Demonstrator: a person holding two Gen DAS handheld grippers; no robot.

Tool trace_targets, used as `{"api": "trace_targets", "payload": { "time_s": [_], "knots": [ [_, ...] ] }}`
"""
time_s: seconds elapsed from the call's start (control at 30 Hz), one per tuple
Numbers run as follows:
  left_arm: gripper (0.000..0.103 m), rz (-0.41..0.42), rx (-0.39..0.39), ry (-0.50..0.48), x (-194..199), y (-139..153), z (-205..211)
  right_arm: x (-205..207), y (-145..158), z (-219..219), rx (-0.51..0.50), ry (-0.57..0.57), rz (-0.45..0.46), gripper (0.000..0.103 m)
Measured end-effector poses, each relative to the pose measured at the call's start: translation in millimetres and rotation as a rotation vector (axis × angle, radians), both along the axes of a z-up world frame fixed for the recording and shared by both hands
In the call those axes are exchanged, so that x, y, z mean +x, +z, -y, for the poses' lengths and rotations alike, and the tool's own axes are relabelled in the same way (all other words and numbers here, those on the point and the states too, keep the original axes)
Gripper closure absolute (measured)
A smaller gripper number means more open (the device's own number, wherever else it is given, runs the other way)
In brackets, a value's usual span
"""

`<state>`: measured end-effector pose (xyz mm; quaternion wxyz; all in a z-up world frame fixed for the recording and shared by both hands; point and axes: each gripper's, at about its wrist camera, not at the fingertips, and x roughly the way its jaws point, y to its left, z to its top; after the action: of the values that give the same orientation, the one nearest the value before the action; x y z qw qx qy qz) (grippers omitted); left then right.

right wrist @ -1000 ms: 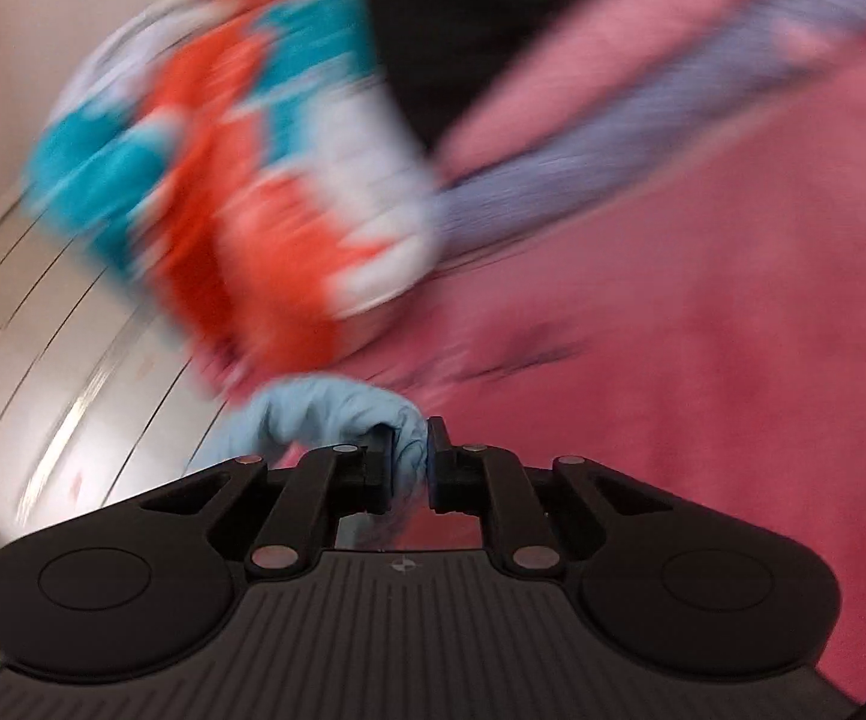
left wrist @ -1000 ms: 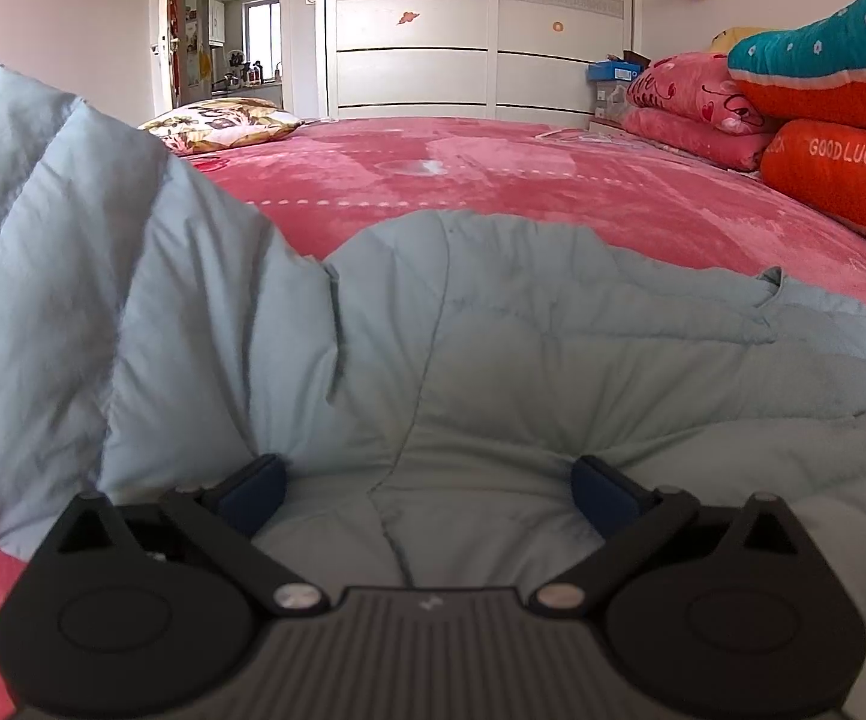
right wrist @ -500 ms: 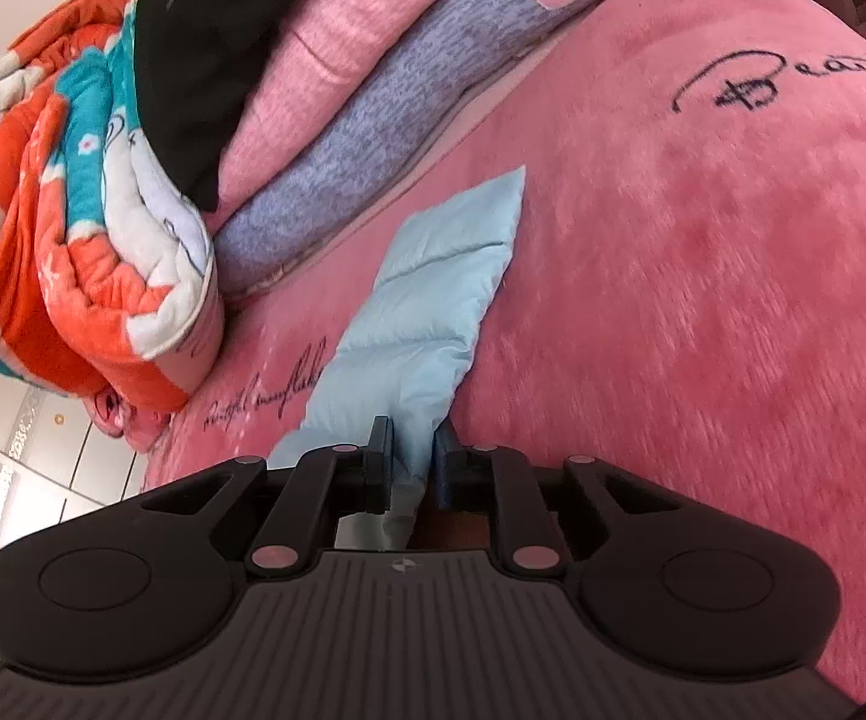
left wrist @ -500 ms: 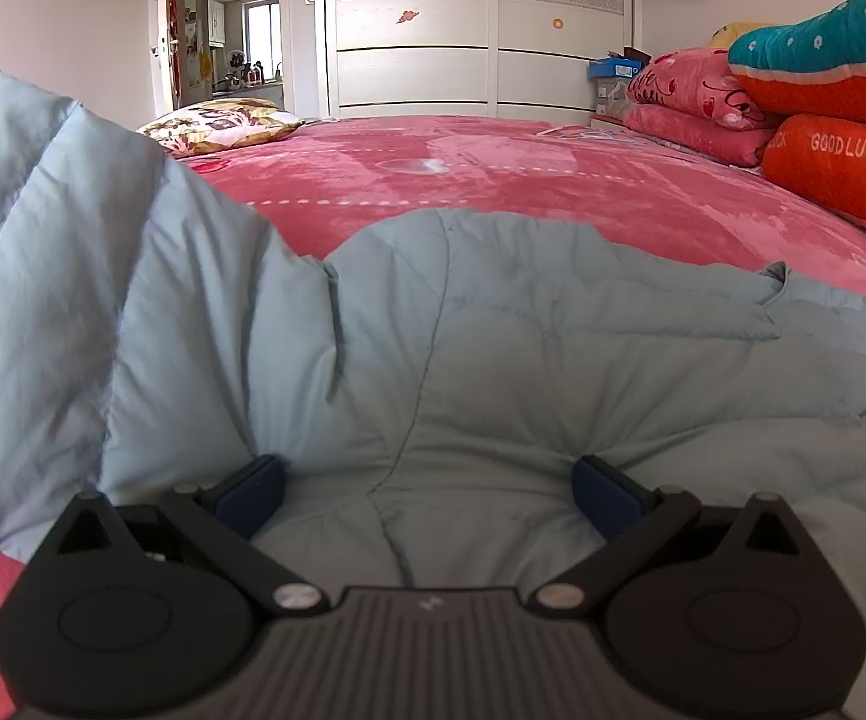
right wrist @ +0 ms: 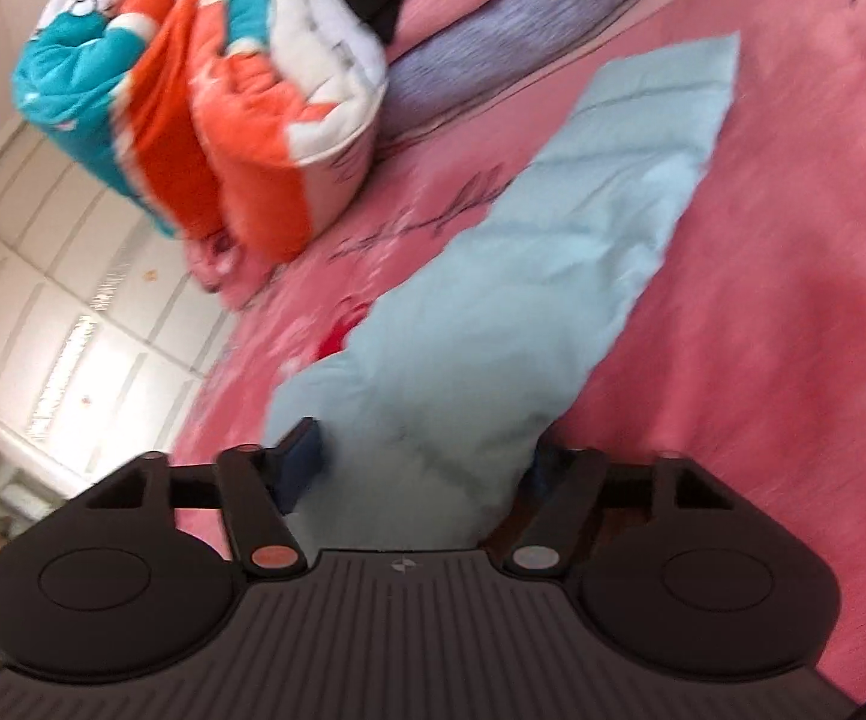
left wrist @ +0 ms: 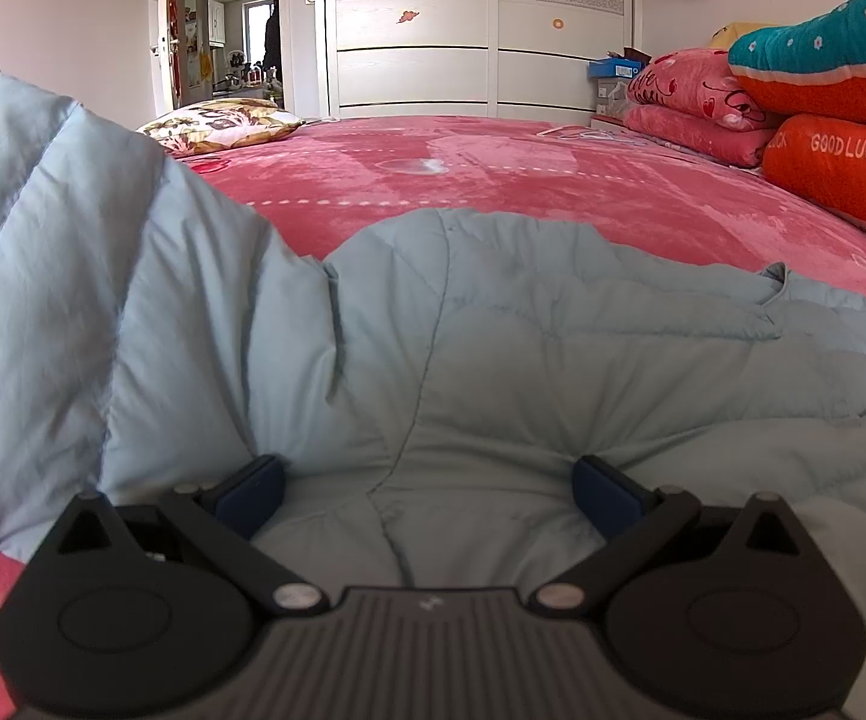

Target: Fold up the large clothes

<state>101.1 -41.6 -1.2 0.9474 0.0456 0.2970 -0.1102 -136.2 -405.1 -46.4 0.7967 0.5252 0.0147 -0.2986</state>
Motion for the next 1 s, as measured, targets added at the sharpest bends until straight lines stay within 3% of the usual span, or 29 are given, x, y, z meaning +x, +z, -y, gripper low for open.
{"api": "trace_targets", "payload": {
  "time_s": [0.03, 0.17, 0.3, 0.53, 0.6, 0.7, 0.73, 0.77, 0.8, 0.83, 0.93, 1.0],
  "knots": [
    [0.001, 0.000, 0.000, 0.000, -0.1, 0.2, -0.1, -1.2, -3.4, 1.0, 0.017, 0.000, 0.013, 0.057],
    [0.001, -0.002, -0.003, 0.000, 0.7, 0.0, -0.5, -11.9, -7.5, 1.5, 0.047, -0.094, -0.021, 0.089],
    [0.001, -0.002, -0.004, 0.000, 0.8, 0.0, -0.4, -28.3, 9.5, 3.7, -0.050, -0.209, -0.152, 0.095],
    [0.001, -0.002, -0.003, 0.000, 0.7, 0.2, -0.2, -23.6, 0.6, 10.3, -0.070, -0.211, -0.272, 0.095],
    [0.001, -0.002, -0.004, 0.000, 0.8, 0.0, -0.3, -23.7, 0.5, 9.0, -0.081, -0.202, -0.284, 0.094],
    [0.001, -0.002, -0.003, 0.000, 0.7, 0.2, -0.2, -27.7, 3.5, 6.0, -0.090, -0.188, -0.261, 0.083],
    [0.001, -0.003, -0.004, 0.000, 0.7, 0.2, -0.2, -28.4, 4.4, 2.0, -0.090, -0.181, -0.246, 0.073],
    [0.001, -0.003, -0.004, 0.000, 0.8, 0.1, -0.2, -32.6, 5.5, -0.8, -0.087, -0.176, -0.232, 0.056],
    [0.001, -0.003, -0.004, 0.000, 0.7, 0.2, -0.1, -35.0, 8.4, -3.4, -0.084, -0.175, -0.229, 0.048],
    [0.001, -0.003, -0.003, 0.000, 0.7, 0.2, -0.1, -38.7, 11.0, -7.3, -0.086, -0.171, -0.223, 0.042],
    [0.001, 0.000, -0.001, 0.000, 0.3, 0.7, -0.1, -46.0, 18.2, -18.2, -0.074, -0.128, -0.223, 0.037],
    [0.001, 0.002, 0.001, 0.001, -0.5, 1.4, 0.0, -49.2, 21.4, -28.4, -0.059, -0.085, -0.232, 0.024]
  ]
}}
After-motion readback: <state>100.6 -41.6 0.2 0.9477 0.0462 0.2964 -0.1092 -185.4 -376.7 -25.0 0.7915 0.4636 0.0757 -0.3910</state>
